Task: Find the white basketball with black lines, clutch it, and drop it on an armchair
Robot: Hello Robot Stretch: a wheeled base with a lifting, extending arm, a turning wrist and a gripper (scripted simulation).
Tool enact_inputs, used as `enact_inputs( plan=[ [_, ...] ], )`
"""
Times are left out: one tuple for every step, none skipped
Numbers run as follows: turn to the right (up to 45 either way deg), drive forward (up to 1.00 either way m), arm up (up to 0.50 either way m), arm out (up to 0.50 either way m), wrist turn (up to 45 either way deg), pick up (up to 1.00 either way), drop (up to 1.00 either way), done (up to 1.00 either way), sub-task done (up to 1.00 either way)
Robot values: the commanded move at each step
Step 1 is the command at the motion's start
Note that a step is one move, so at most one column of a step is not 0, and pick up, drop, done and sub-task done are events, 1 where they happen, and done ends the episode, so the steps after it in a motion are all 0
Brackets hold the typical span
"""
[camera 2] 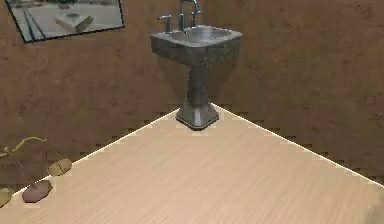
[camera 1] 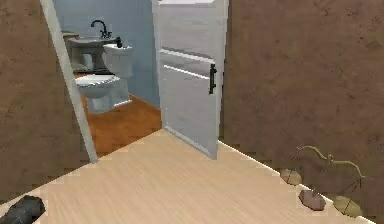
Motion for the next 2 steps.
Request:
enact_inputs(
  plan=[
    [0.0, 0.70, 0.00, 0.00, 0.0, 0.00, 0.00, 0.00, 0.00],
    [-39.0, 0.00, 0.00, 0.00, 0.0, 0.00, 0.00, 0.00, 0.00]
  ],
)
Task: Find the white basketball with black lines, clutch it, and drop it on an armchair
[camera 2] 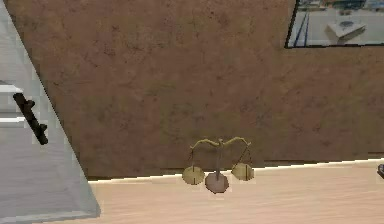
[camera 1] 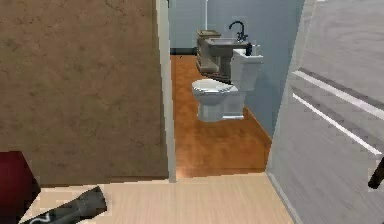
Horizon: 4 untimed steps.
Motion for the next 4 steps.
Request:
enact_inputs(
  plan=[
    [0.0, 0.05, 0.00, 0.00, 0.0, 0.00, 0.00, 0.00, 0.00],
    [21.0, 0.00, 0.00, 0.00, 0.0, 0.00, 0.00, 0.00, 0.00],
    [0.0, 1.00, 0.00, 0.00, 0.0, 0.00, 0.00, 0.00, 0.00],
    [0.0, 0.20, 0.00, 0.00, 0.0, 0.00, 0.00, 0.00, 0.00]
  ],
)
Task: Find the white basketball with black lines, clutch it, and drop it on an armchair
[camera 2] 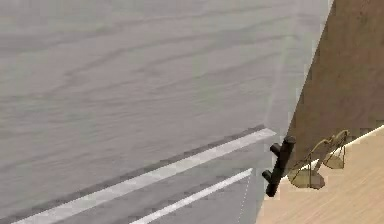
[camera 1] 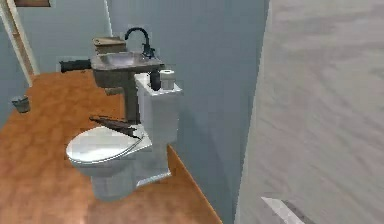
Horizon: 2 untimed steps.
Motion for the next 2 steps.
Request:
enact_inputs(
  plan=[
    [-45.0, 0.00, 0.00, 0.00, 0.0, 0.00, 0.00, 0.00, 0.00],
    [-3.0, 0.00, 0.00, 0.00, 0.0, 0.00, 0.00, 0.00, 0.00]
  ],
)
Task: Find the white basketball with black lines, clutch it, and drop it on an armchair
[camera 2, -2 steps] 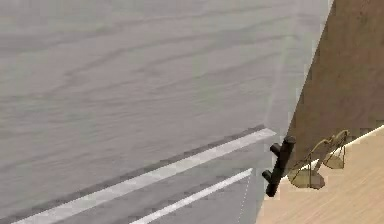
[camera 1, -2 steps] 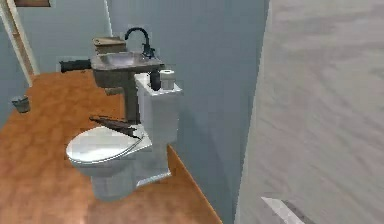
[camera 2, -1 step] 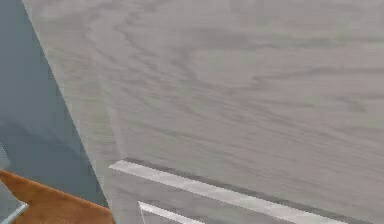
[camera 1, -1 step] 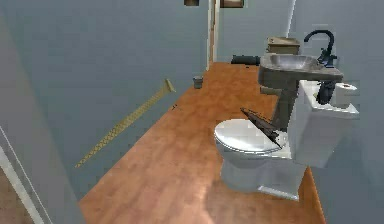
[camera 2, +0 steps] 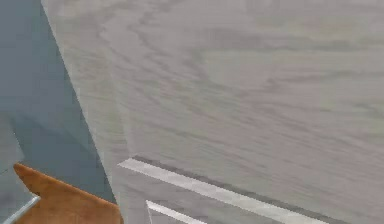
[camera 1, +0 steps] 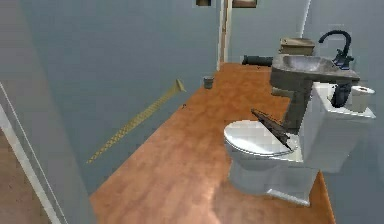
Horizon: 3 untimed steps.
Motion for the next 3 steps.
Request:
enact_inputs(
  plan=[
    [0.0, 0.55, 0.00, 0.00, 0.0, 0.00, 0.00, 0.00, 0.00],
    [-12.0, 0.00, 0.00, 0.00, 0.0, 0.00, 0.00, 0.00, 0.00],
    [0.0, 0.65, 0.00, 0.00, 0.0, 0.00, 0.00, 0.00, 0.00]
  ],
)
